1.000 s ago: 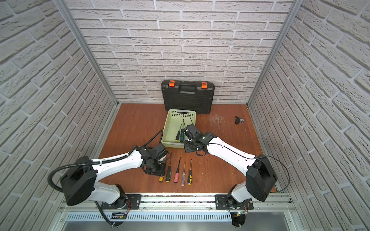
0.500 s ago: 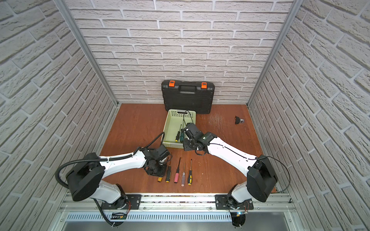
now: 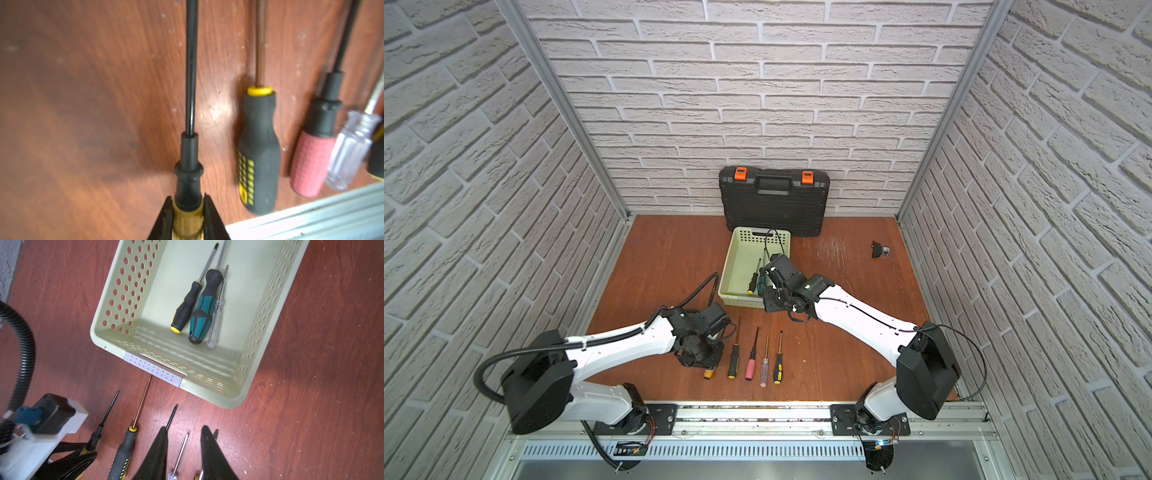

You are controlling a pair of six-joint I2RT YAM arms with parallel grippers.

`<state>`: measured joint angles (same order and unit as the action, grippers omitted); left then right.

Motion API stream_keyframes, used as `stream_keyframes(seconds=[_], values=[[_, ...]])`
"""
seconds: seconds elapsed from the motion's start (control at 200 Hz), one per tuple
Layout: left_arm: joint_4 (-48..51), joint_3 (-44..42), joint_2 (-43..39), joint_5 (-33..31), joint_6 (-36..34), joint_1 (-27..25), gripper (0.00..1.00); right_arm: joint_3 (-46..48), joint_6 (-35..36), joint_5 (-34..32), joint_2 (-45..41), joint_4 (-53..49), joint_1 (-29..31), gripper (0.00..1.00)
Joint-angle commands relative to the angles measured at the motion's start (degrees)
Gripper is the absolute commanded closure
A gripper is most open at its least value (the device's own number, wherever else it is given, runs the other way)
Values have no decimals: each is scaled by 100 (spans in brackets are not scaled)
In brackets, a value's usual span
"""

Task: Put the screwdriver in the bin
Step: 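Carry the orange-handled screwdriver into the basket and open the left gripper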

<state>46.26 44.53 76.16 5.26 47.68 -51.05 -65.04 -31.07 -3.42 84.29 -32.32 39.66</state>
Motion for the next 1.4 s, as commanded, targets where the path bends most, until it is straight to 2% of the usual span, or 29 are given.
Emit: stream_keyframes(seconds=[0.0, 0.145, 0.305, 0.415, 0.58, 0.805, 1.11, 1.395], values=[[933, 429, -453, -66, 97, 84, 98, -233, 102, -115, -134, 178, 33, 71], [1445, 1213, -871, -57, -30, 265, 98, -467, 206, -37, -62, 100, 33, 71], [1368, 2199, -595, 186, -674, 990, 95, -283, 66, 18, -263, 248, 31, 71], [1071, 2886, 122, 154, -1144, 1372, 96, -198, 39, -27, -411, 182, 33, 71], [990, 4356, 1518, 155, -1927, 1623, 96, -185, 116, -83, -616, -2, 33, 70], [1157, 5803, 3278, 210, -2264, 1930, 97, -259, 136, 30, -704, -169, 33, 70], [1061, 6638, 4751, 54, -2336, 1976, 97, 4, 178, -102, -911, -407, 33, 68], [844, 6532, 5208, 101, -2089, 1976, 97, 87, 202, -77, -885, -307, 33, 67]])
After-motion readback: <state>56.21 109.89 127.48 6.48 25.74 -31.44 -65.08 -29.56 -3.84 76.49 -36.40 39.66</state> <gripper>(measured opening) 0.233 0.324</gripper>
